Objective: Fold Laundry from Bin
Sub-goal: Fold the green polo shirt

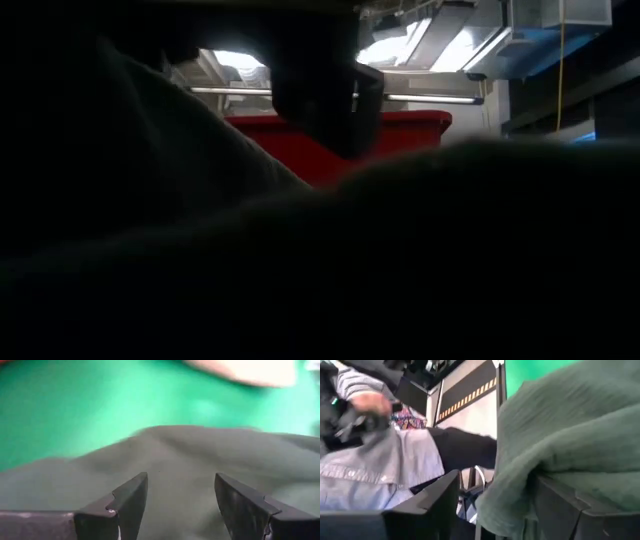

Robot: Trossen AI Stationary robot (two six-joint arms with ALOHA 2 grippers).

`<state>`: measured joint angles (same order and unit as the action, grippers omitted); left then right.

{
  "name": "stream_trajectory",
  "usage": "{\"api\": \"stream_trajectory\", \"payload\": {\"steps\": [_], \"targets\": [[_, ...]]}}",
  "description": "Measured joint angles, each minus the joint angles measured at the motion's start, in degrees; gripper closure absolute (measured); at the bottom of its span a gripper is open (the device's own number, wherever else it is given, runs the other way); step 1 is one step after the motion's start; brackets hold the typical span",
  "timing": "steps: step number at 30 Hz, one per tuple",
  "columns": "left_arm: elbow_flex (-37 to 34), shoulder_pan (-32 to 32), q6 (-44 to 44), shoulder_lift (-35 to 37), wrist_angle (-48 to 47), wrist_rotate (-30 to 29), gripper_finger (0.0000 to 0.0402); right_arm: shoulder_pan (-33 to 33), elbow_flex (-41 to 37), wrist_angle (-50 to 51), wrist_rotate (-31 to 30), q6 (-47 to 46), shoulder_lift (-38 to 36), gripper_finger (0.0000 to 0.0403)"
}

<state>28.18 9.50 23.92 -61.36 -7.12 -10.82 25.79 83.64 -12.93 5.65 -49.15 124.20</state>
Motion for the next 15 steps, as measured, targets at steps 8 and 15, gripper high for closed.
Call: {"api": "stream_trajectory", "payload": {"steps": [8,15], "targets": [[-0.43,8.34,-8.08,-2.31,3.78,8.32,0.0176,0.01,0.02,-0.25,-16.43,8.98,0.47,0.0186],[-2.77,7.77,-1.22,-13.0,15.38,-10.63,0.0179,-0.4,0.02,-0.5,-21.57,10.61,1.11,0.0187]]}}
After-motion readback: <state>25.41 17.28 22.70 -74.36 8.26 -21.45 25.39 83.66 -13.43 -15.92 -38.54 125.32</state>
